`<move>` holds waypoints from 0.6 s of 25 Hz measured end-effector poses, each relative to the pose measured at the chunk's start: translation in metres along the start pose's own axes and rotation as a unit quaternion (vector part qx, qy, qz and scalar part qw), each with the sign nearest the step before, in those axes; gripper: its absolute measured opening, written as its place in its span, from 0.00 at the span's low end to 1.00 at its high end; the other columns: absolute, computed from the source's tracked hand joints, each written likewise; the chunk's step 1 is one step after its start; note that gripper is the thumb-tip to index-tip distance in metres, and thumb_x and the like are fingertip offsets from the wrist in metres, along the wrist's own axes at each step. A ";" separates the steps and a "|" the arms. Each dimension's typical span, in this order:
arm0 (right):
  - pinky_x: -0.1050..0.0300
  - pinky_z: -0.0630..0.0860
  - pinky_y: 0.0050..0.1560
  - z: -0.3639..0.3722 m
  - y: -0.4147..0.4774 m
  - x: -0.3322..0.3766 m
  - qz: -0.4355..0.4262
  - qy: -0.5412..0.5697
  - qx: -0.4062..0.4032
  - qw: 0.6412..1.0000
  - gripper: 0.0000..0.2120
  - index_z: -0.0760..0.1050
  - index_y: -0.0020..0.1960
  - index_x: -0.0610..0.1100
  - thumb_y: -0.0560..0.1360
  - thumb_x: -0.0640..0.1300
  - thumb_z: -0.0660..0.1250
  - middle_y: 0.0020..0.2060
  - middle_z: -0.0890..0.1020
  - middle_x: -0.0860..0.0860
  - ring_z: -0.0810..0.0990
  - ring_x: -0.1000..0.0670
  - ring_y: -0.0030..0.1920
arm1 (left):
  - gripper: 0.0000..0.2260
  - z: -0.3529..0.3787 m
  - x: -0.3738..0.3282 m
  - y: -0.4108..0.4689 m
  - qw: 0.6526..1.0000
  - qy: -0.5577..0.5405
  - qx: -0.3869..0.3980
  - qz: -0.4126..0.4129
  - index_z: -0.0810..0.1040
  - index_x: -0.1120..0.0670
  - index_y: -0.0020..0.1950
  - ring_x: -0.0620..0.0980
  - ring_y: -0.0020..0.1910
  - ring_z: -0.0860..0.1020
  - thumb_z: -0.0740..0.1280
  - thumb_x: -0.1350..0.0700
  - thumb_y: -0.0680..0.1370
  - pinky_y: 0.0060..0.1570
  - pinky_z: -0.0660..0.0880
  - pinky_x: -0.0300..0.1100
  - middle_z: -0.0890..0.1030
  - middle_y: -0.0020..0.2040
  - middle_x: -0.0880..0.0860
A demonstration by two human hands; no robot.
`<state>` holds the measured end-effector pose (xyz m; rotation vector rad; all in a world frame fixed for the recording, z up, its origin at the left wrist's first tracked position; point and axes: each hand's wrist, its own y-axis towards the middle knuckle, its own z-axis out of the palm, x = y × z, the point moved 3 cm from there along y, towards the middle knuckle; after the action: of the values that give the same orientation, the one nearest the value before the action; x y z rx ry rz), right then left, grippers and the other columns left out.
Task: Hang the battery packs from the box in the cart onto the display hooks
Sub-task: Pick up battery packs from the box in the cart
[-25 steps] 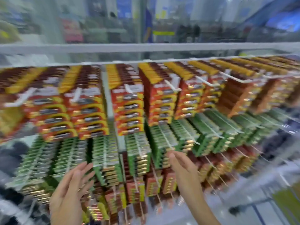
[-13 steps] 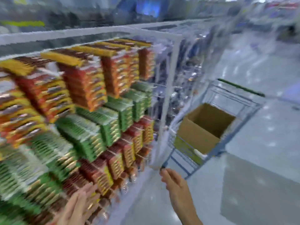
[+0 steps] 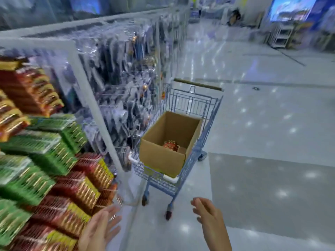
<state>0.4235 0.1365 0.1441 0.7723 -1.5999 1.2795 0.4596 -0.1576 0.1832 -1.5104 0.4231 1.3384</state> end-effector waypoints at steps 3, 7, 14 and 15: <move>0.51 0.75 0.53 -0.010 0.035 0.007 0.012 0.010 -0.026 1.000 0.06 0.83 0.47 0.43 0.81 0.42 0.69 0.44 0.88 0.48 0.83 0.45 0.49 | 0.12 0.039 0.000 0.021 0.998 0.027 0.047 -0.014 0.79 0.60 0.59 0.54 0.45 0.85 0.55 0.60 0.87 0.44 0.82 0.50 0.84 0.55 0.57; 0.49 0.74 0.53 -0.002 0.087 0.019 0.025 0.021 -0.031 0.999 0.07 0.83 0.48 0.43 0.81 0.42 0.68 0.47 0.87 0.45 0.83 0.42 0.51 | 0.11 0.092 0.000 0.063 0.998 0.058 0.019 0.018 0.82 0.58 0.56 0.61 0.56 0.82 0.61 0.56 0.85 0.60 0.75 0.57 0.86 0.55 0.56; 0.46 0.75 0.58 0.035 0.213 0.061 0.045 -0.007 -0.066 0.997 0.07 0.84 0.47 0.46 0.81 0.45 0.69 0.46 0.87 0.46 0.83 0.43 0.53 | 0.11 0.188 -0.032 0.188 0.994 0.086 0.067 0.006 0.84 0.57 0.58 0.55 0.55 0.84 0.62 0.55 0.85 0.54 0.78 0.51 0.88 0.50 0.50; 0.45 0.76 0.60 0.041 0.228 0.068 0.050 -0.016 -0.065 0.997 0.07 0.83 0.48 0.46 0.81 0.46 0.68 0.46 0.87 0.46 0.83 0.43 0.54 | 0.11 0.201 -0.039 0.207 0.992 0.094 0.079 0.008 0.83 0.57 0.58 0.54 0.54 0.84 0.62 0.55 0.85 0.55 0.79 0.50 0.88 0.50 0.50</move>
<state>0.1845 0.1621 0.1167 0.6424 -1.7479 1.2238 0.1788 -0.0863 0.1545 -1.5088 0.6475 1.1507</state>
